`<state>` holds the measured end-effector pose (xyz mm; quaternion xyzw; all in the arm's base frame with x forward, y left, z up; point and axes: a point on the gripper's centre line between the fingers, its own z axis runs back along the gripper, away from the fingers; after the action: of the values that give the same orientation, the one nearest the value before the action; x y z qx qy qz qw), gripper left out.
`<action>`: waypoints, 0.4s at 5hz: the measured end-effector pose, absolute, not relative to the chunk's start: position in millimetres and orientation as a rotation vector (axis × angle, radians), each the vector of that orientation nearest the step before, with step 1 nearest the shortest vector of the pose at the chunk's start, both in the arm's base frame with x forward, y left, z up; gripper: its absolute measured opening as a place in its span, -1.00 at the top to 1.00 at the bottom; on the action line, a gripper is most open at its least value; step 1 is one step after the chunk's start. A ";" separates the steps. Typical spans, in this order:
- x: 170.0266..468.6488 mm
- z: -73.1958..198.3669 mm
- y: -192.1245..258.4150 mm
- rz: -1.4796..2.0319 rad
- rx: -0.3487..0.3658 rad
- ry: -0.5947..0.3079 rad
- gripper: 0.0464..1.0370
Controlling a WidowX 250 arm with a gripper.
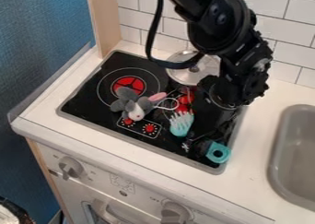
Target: Take the blue brush and put it on the left burner
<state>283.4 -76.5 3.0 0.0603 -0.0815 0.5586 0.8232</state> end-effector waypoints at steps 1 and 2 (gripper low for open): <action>274.8 6.6 -72.7 1.183 0.131 -0.164 0.25; 268.5 22.6 -71.8 1.198 0.102 -0.155 0.25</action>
<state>268.5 -71.8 22.6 0.0479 -0.0727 0.5628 0.8220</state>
